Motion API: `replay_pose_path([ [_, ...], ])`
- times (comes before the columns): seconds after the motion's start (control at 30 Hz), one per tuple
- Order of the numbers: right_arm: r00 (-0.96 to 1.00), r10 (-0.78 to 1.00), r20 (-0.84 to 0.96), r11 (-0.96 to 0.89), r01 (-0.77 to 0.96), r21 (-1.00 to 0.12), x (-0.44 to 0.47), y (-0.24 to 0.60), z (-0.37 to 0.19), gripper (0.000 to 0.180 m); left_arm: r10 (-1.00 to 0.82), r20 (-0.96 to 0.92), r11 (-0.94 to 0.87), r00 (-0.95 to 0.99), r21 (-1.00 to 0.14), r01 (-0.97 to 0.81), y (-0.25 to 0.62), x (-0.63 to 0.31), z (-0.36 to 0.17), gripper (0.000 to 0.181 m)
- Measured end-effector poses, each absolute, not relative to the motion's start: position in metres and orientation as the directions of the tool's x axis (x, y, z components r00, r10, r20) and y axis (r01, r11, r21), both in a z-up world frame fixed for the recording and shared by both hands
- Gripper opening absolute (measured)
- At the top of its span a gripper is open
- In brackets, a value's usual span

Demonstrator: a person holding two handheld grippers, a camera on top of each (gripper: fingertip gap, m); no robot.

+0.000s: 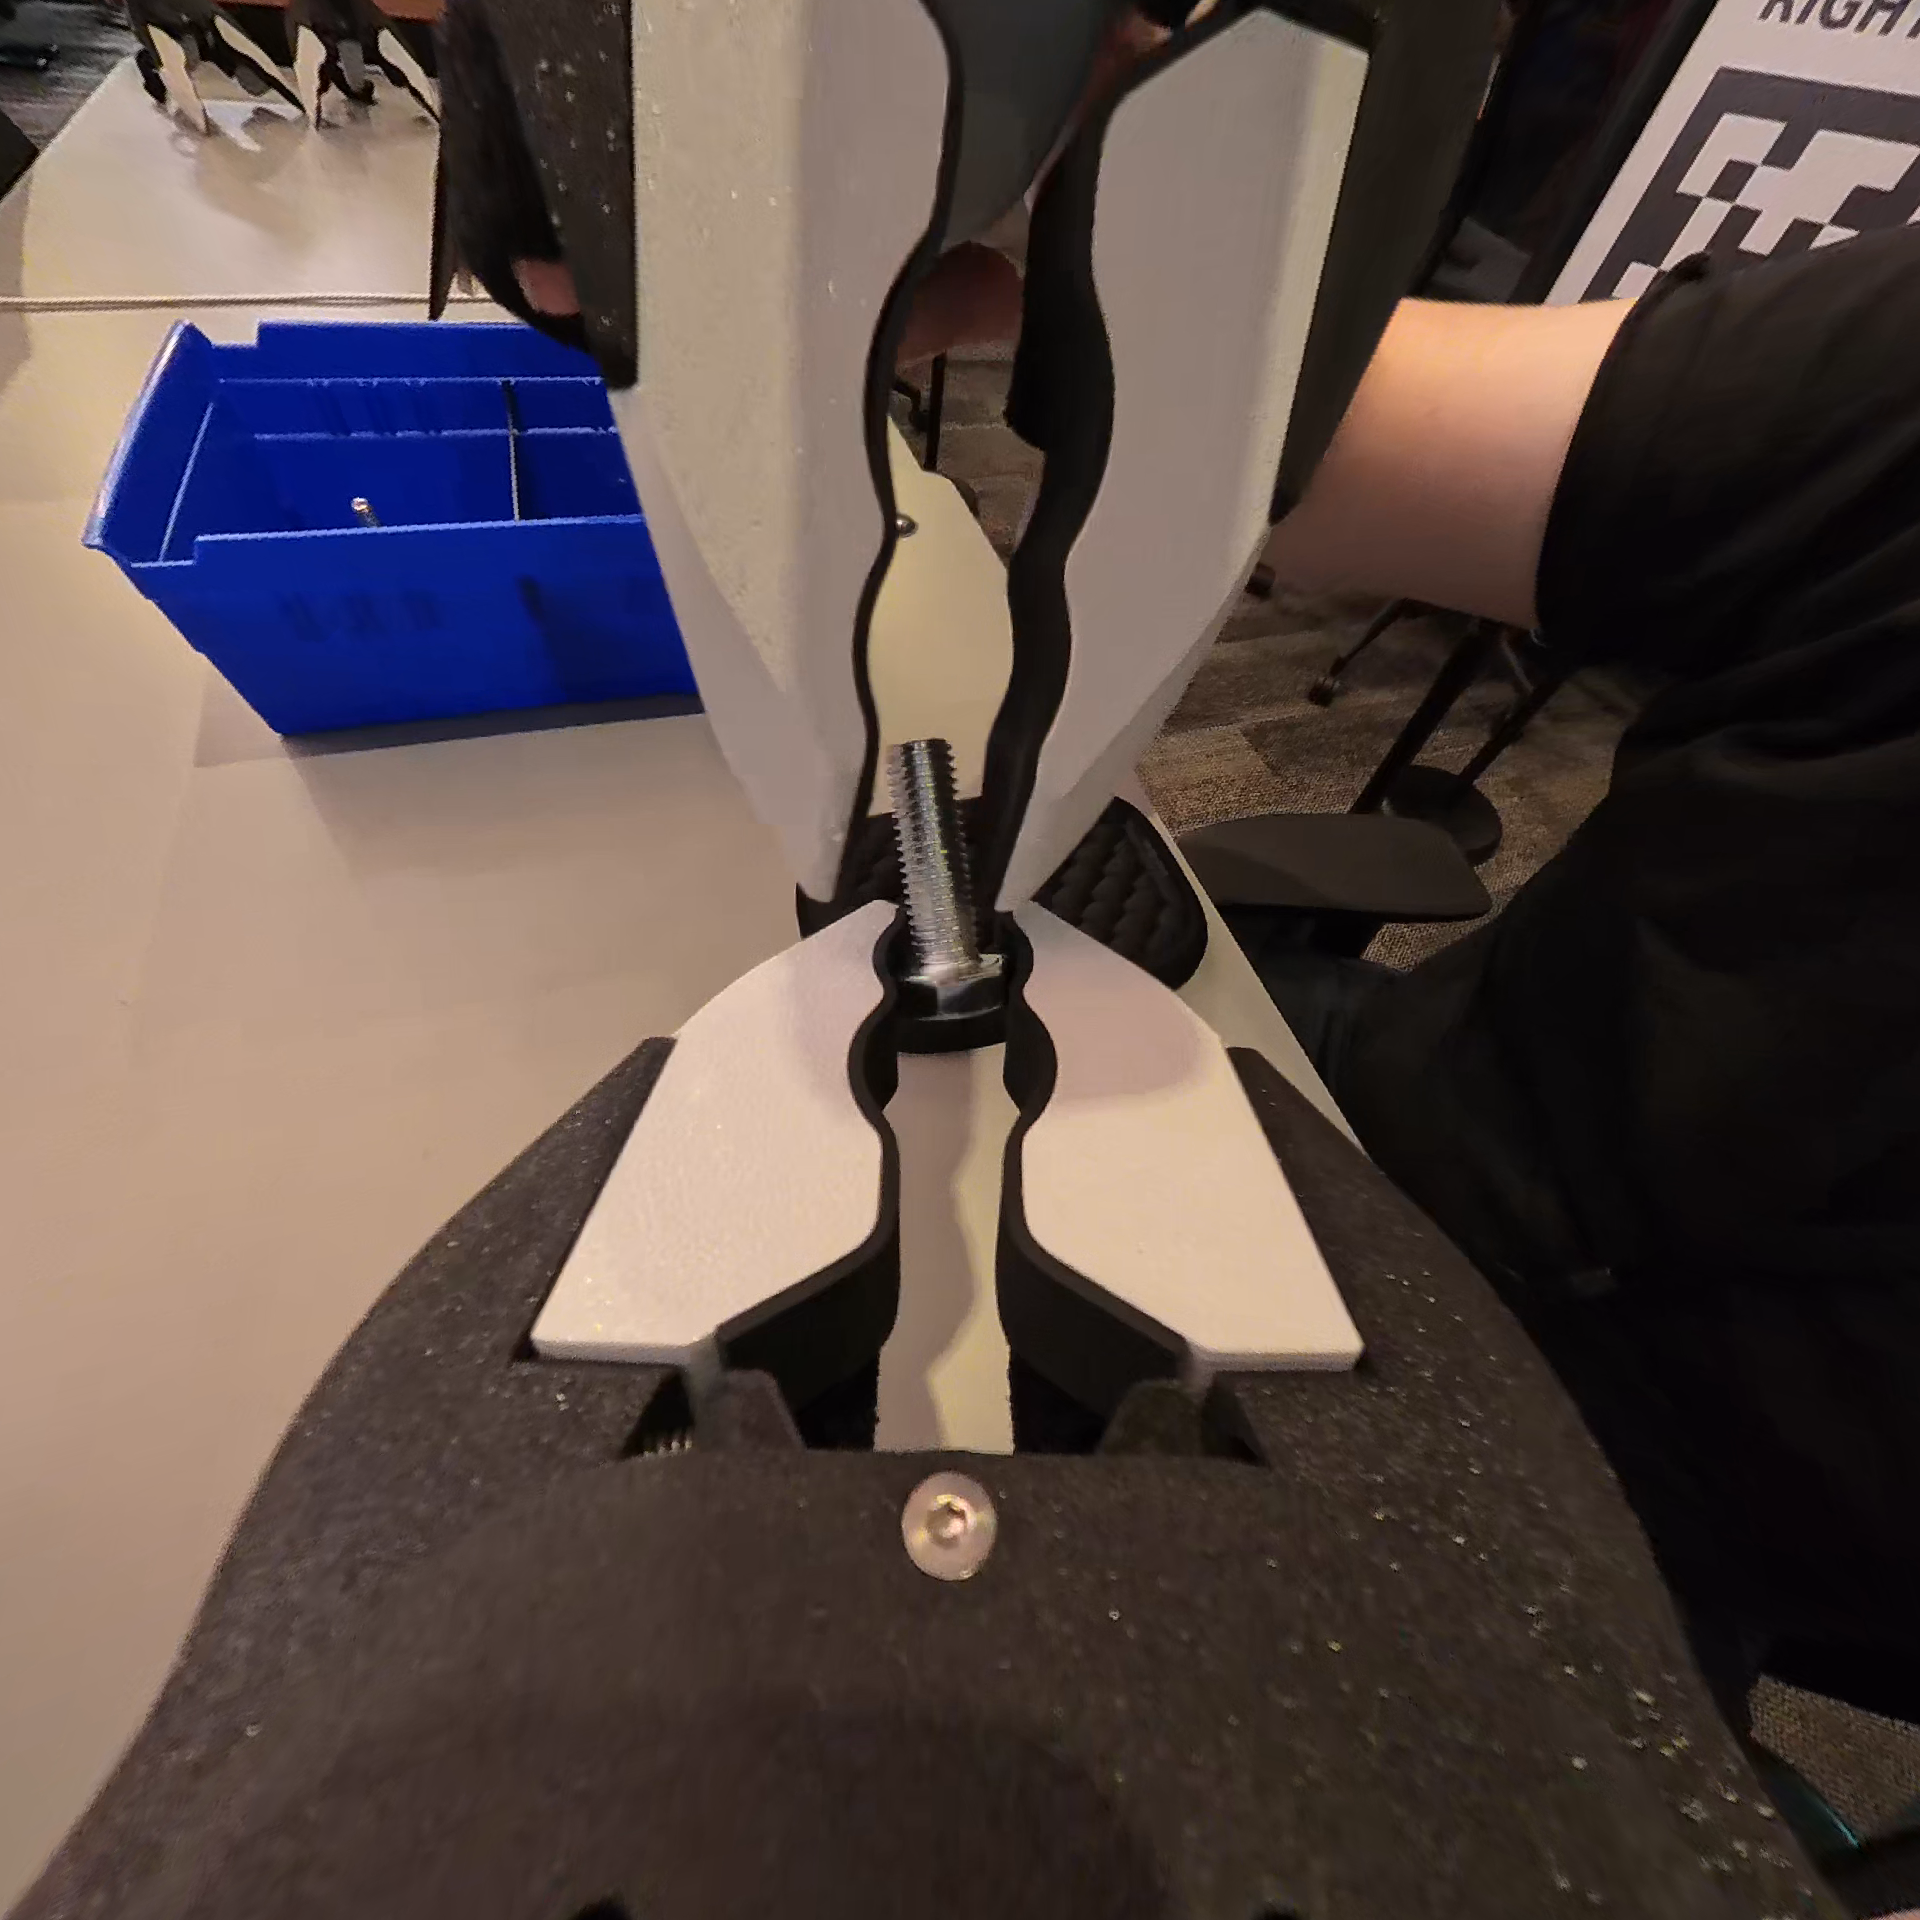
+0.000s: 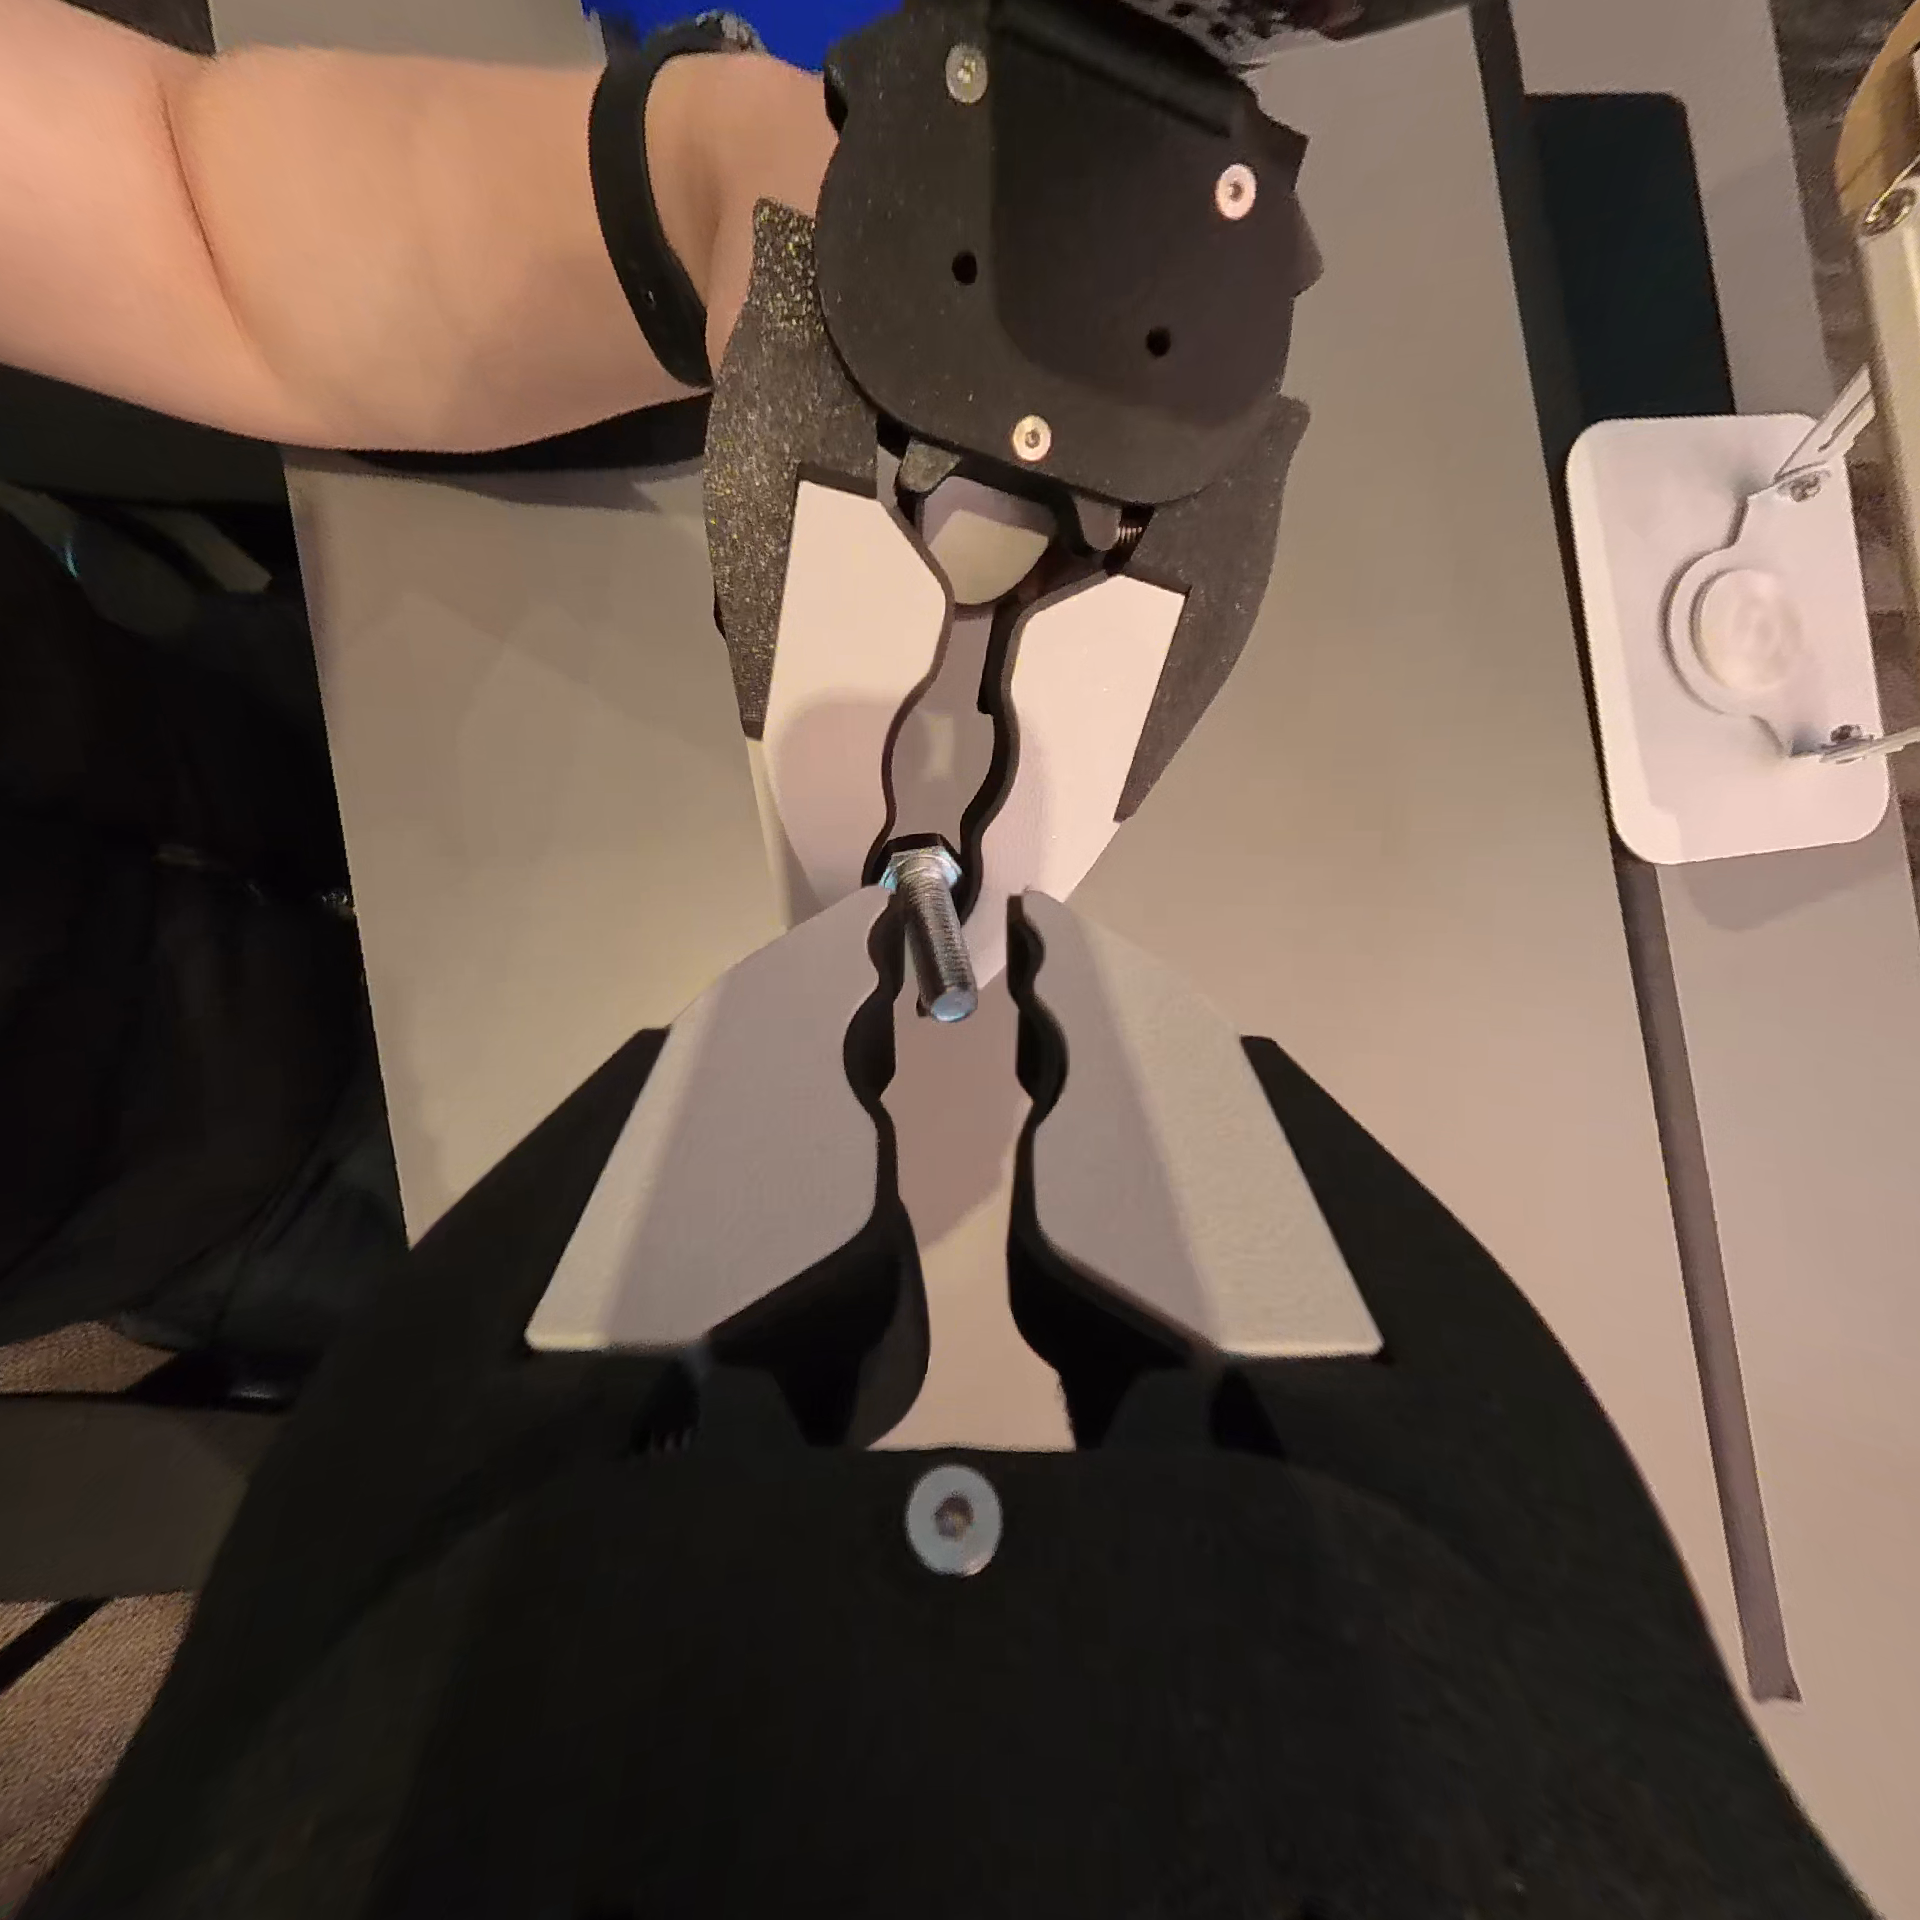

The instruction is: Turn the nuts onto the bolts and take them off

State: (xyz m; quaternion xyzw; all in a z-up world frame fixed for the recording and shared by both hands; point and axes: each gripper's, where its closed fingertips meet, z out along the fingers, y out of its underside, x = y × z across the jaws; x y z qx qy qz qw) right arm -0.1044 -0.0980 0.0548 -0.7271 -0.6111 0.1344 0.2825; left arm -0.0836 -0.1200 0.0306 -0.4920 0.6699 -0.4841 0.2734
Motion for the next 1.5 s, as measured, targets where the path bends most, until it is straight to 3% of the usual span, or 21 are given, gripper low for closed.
replay_pose_path([
  [0.23,0.215,0.968,0.134,-0.112,0.838,-0.534,-0.101,-0.100,0.050,0.018,-0.924,0.100,0.053,-0.368,-0.923,-0.382,-0.121,-0.085,0.034,0.015],
  [0.6,0.169,0.980,0.106,-0.083,0.826,-0.557,-0.104,-0.108,0.050,0.010,-0.912,0.096,0.062,-0.398,-0.929,-0.366,-0.126,-0.086,0.035,0.015],
  [0.87,0.241,0.958,0.155,-0.115,0.818,-0.563,-0.075,-0.098,0.062,0.010,-0.945,0.056,0.111,-0.321,-0.871,-0.479,-0.112,-0.082,0.005,0.041],
  [1.03,0.486,0.833,0.263,-0.348,0.831,-0.434,0.052,-0.050,0.062,0.010,-0.949,0.106,0.043,-0.297,-0.889,-0.456,-0.104,-0.080,0.008,0.037],
  [1.17,0.752,0.598,0.278,-0.667,0.659,-0.347,0.198,-0.007,0.033,0.009,-0.950,0.106,0.041,-0.292,-0.888,-0.457,-0.103,-0.081,0.010,0.036],
  [1.27,0.858,0.461,0.229,-0.846,0.502,-0.179,0.286,-0.005,-0.013,0.009,-0.953,0.092,0.058,-0.290,-0.881,-0.470,-0.103,-0.081,0.008,0.035],
  [1.37,0.912,0.378,0.162,-0.915,0.395,-0.086,0.328,-0.005,-0.053,0.010,-0.953,0.085,0.068,-0.292,-0.877,-0.476,-0.105,-0.080,0.008,0.035],
  [1.5,0.923,0.380,0.058,-0.924,0.382,-0.027,0.336,0.001,-0.092,0.010,-0.947,0.086,0.072,-0.308,-0.882,-0.466,-0.111,-0.076,0.009,0.034],
])
